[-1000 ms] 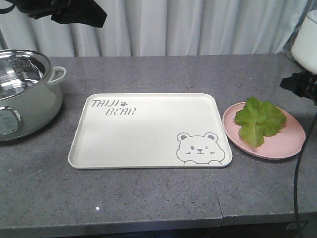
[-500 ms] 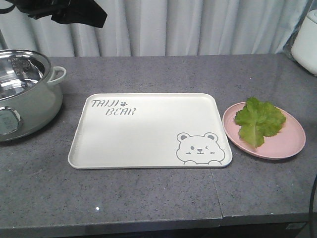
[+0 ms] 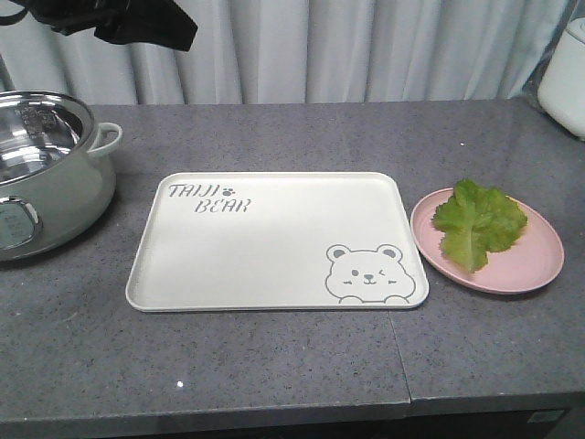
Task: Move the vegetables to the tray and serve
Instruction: 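Open the right gripper and withdraw it from the plate, then move the right gripper to the pink plate rim and grasp it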
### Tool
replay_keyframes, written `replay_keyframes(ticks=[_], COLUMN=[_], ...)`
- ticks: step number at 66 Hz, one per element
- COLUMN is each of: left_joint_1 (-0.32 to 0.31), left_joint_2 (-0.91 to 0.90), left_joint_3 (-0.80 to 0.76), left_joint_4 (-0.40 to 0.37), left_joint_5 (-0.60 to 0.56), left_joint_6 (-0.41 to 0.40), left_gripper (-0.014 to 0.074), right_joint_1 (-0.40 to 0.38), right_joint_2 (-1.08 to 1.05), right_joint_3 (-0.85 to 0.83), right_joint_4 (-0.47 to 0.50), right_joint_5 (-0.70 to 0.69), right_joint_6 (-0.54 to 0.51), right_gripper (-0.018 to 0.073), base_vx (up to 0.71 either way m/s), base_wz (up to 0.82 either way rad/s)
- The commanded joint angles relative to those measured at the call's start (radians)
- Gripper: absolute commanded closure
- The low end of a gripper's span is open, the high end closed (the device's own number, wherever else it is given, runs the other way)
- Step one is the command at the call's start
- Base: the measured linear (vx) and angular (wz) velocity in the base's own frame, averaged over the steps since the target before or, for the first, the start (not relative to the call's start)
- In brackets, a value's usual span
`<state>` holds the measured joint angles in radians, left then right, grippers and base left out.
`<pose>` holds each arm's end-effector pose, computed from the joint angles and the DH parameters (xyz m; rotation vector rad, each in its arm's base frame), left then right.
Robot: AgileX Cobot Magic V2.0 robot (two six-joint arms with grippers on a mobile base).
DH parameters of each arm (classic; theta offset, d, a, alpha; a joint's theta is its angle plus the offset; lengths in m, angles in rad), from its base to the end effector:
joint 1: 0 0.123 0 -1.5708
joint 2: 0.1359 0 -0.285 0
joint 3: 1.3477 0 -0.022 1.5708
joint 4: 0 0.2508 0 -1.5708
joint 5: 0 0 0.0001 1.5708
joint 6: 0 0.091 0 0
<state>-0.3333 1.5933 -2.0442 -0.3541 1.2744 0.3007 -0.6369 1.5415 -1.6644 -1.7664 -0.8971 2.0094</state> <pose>0.2865 -0.1311 0.4953 0.7621 2.1504 -0.4596 0.3064 -0.1399 0.4786 -0.0669 1.5961 0.3039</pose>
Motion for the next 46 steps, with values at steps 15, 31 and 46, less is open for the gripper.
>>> replay_keyframes(ticks=[15, 31, 46], left_joint_1=[-0.002, -0.002, -0.002], left_joint_2=[-0.035, -0.035, -0.035], left_joint_3=[-0.026, -0.026, -0.026], left_joint_4=[-0.028, -0.029, -0.028], left_joint_5=[-0.030, -0.034, -0.033], left_joint_6=[-0.011, -0.011, -0.011], left_gripper=[0.0195, 0.0195, 0.0195], right_joint_1=[0.037, 0.132, 0.113], right_joint_2=[-0.042, -0.047, -0.006], right_joint_3=[-0.216, -0.271, -0.167], right_joint_4=[0.016, 0.016, 0.016], right_joint_5=[0.331, 0.467, 0.267], right_joint_6=[-0.188, -0.266, -0.005], right_gripper=[0.0168, 0.0168, 0.0168], base_vx=[0.00, 0.00, 0.00], base_wz=[0.00, 0.00, 0.00])
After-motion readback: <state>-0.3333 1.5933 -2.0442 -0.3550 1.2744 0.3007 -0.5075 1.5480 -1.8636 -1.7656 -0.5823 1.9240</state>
